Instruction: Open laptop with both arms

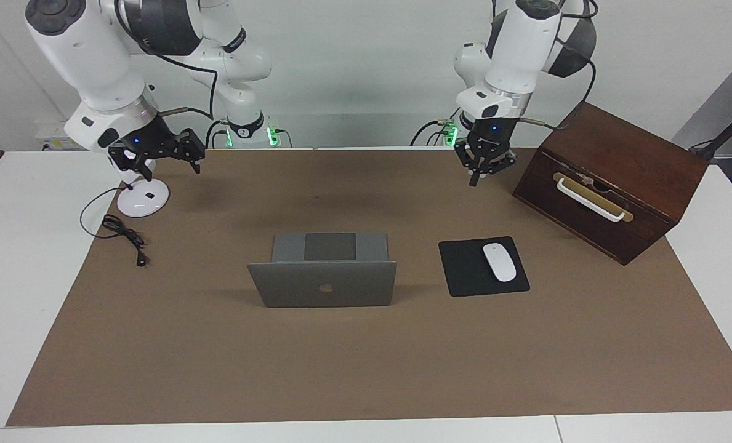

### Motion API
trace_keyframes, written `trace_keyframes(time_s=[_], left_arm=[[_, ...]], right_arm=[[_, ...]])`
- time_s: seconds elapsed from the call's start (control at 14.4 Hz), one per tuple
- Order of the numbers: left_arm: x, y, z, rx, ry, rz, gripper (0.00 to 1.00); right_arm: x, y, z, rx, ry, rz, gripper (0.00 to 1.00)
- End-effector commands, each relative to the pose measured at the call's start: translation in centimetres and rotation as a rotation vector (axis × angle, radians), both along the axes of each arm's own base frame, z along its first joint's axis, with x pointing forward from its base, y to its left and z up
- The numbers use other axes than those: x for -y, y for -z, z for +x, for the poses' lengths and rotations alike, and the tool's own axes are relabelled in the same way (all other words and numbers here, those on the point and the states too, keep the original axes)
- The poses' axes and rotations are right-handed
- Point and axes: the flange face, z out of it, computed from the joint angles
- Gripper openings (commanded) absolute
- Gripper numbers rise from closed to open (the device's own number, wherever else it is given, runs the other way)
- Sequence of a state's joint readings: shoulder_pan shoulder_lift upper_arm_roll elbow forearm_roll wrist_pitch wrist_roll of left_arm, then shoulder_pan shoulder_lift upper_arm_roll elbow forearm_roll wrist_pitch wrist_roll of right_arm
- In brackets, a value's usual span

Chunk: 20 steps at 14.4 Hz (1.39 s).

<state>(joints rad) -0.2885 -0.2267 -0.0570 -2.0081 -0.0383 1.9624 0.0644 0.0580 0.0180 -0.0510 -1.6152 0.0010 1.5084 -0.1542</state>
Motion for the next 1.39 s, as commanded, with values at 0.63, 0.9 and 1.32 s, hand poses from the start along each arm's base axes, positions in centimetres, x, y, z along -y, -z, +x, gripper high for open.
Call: trace_keyframes(time_s=[0.63, 0.9, 1.32], left_arm=[[-12.3, -2.9, 1.8, -0.070, -0.253, 0.036, 1.00], [-16.9, -3.1, 2.3, -0.046, -0.345, 0.028, 1.00], [-16.9, -3.8, 2.6, -0.039, -0.345, 0.027, 1.00]], right_arm=[[-0.9, 0.6, -0.6, 0.011, 0.071, 0.018, 1.00], [-0.9, 0.3, -0.7, 0.011, 0.072, 0.018, 1.00], [-1.3, 0.3, -0.4, 0.019, 0.065, 0.018, 1.00]])
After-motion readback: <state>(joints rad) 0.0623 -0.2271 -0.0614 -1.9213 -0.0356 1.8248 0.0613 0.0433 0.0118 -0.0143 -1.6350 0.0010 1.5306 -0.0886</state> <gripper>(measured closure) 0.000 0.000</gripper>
